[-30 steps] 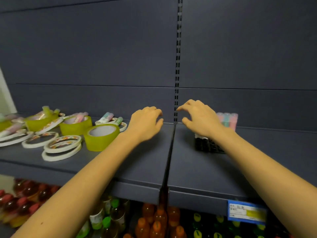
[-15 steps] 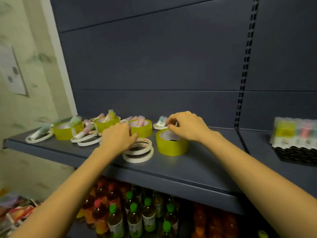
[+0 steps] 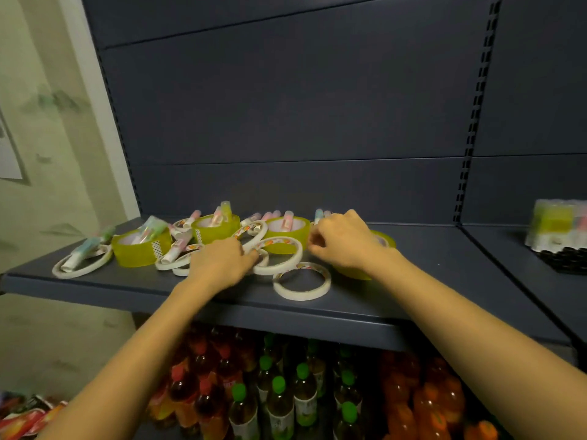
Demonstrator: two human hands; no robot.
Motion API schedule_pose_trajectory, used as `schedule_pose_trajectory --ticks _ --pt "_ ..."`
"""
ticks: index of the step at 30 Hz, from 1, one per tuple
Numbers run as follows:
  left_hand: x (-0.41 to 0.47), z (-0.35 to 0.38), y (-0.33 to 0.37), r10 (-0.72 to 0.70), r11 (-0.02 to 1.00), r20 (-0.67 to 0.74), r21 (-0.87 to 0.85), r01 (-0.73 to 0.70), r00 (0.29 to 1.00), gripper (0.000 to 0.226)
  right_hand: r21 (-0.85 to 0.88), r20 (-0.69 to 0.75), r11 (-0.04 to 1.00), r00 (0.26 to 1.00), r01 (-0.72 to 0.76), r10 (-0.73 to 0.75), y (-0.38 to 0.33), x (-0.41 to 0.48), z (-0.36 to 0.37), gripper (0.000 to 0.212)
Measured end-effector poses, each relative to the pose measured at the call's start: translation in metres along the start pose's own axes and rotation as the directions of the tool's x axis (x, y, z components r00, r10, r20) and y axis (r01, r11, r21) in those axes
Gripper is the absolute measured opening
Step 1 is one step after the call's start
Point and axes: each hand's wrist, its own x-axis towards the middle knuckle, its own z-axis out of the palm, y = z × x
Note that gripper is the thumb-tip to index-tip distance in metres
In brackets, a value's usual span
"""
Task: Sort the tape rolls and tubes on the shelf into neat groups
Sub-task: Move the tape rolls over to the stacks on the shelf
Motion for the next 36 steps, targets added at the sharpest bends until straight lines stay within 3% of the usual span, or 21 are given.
schedule_pose_trajectory --ticks 4,6,10,16,19,23,31,36 --pt "-0.002 -0.012 -0.025 -0.003 1.0 -0.007 -0.031 0.003 1.0 0.049 -0.294 0.178 0.955 0.984 0.038 0.016 -0.02 0.001 0.016 0.041" --pt "-0.005 -0.014 -0.032 0.004 0.999 -0.013 -0.043 -0.004 1.0 0.049 -0.362 0.169 0.932 0.984 0.01 0.056 -0.026 0.004 0.021 0.037" --pt "-0.01 -0.017 -0.038 0.03 0.996 -0.024 -0.085 -0.032 0.999 0.051 -0.361 0.154 0.932 0.985 -0.019 0.08 -0.027 0.004 0.02 0.033" --pt "-0.011 -0.027 -0.007 0.106 0.983 -0.071 -0.141 -0.115 0.992 0.051 -0.168 -0.073 0.978 0.991 -0.122 0.111 0.001 -0.015 -0.016 0.03" --pt "-0.007 -0.026 0.034 0.172 0.965 -0.112 -0.181 -0.191 0.979 0.045 -0.112 -0.083 0.964 0.969 -0.243 0.234 0.039 -0.039 -0.04 0.027" --pt "-0.007 -0.013 0.11 0.285 0.93 -0.113 -0.209 -0.304 0.952 0.046 -0.01 0.018 0.898 0.897 -0.441 0.441 0.102 -0.094 -0.067 0.034" --pt "-0.044 0.021 0.297 0.494 0.832 -0.046 -0.265 -0.488 0.868 0.047 -0.059 0.017 0.673 0.673 -0.737 0.739 0.223 -0.254 -0.118 0.036" --pt "-0.084 0.042 0.404 0.597 0.758 -0.049 -0.292 -0.583 0.801 0.046 -0.173 0.015 0.566 0.573 -0.806 0.82 0.284 -0.352 -0.151 0.041"
